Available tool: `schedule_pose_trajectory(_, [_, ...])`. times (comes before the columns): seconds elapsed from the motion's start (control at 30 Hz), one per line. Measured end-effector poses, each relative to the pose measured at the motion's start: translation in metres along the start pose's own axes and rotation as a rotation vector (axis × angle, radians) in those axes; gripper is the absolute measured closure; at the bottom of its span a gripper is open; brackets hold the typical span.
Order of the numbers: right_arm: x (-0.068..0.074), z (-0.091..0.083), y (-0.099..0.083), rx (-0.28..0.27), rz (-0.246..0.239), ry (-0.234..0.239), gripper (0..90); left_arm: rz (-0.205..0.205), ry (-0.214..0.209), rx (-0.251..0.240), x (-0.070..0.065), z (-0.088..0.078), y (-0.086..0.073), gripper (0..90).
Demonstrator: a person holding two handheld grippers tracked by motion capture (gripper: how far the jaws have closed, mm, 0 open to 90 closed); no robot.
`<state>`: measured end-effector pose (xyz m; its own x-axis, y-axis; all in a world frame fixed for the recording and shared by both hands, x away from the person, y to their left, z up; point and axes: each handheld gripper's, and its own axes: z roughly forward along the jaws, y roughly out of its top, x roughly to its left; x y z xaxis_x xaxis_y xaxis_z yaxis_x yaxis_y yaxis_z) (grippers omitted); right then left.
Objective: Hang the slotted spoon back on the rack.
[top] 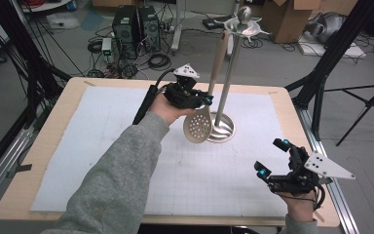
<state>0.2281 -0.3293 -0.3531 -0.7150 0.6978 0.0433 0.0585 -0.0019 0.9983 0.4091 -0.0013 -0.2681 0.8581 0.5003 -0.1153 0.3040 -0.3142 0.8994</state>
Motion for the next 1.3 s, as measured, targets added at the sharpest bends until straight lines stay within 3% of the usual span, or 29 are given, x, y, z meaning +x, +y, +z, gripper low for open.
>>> schedule_pose_trajectory(0.1, [0.000,0.001,-0.001,0.003,0.004,0.002,1.1,0.004,-0.017,-0.001,0.000,0.001,0.000,76.8])
schedule_pose_trajectory(0.47, [0.003,0.006,-0.002,0.008,0.002,0.017,1.1,0.014,-0.017,-0.022,0.003,0.000,-0.001,73.1])
schedule_pose_trajectory(0.57, [0.003,0.008,-0.003,0.011,0.006,0.020,1.1,0.021,-0.024,-0.018,0.003,-0.001,-0.002,61.4])
schedule_pose_trajectory(0.7, [0.004,0.009,-0.003,0.014,0.001,0.024,1.1,0.082,-0.041,-0.013,0.002,-0.003,-0.006,39.7])
schedule_pose_trajectory(0.9, [0.003,0.008,-0.004,0.019,0.006,0.021,1.1,0.082,-0.076,-0.027,0.005,-0.017,-0.015,16.7])
schedule_pose_trajectory(0.97, [0.004,0.007,-0.004,0.019,0.004,0.020,1.1,0.084,-0.078,-0.039,0.009,-0.024,-0.018,14.3])
schedule_pose_trajectory(1.3, [0.004,0.007,-0.005,0.028,0.011,0.009,1.1,0.104,0.014,-0.101,0.016,-0.062,-0.039,14.2])
